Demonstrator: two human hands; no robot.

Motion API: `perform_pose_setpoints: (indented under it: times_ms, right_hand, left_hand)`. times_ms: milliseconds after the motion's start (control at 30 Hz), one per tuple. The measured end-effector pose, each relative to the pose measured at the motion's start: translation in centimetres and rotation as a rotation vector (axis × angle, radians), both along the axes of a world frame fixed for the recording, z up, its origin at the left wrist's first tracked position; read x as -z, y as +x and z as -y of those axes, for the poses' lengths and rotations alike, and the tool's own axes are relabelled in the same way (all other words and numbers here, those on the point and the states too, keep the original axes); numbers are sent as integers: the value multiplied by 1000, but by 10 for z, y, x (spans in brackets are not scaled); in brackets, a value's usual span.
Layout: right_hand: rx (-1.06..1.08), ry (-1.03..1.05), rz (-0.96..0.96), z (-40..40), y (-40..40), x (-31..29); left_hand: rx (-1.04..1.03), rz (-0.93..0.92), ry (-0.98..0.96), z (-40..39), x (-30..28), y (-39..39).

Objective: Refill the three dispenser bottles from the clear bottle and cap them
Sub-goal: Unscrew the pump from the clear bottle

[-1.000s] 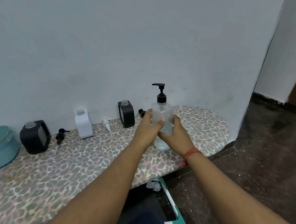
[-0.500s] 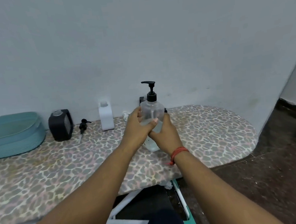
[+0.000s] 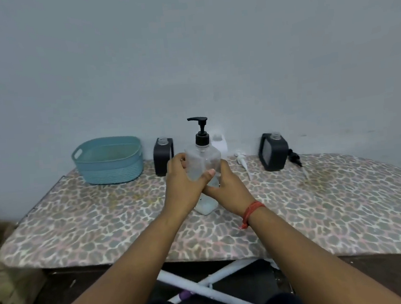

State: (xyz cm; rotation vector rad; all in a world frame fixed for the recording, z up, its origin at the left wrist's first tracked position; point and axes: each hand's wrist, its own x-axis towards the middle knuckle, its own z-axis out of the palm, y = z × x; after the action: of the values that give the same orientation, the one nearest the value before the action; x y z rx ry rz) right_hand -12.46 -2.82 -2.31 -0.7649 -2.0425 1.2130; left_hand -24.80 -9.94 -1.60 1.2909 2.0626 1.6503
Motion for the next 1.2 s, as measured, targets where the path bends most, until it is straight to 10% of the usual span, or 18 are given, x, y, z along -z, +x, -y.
perform_pose_setpoints:
  times_ms: [433,733,1200]
  right_hand:
    - [265,509,182,25,-15,14]
    - [12,106,161,-3,13,-40]
    - [61,199,29,-13,-25,-94]
  left_hand:
    - [441,284,-36,20,12,-39]
    - [521,405,-96,13,44,-41]
    - [508,467,-117,13,60,-39]
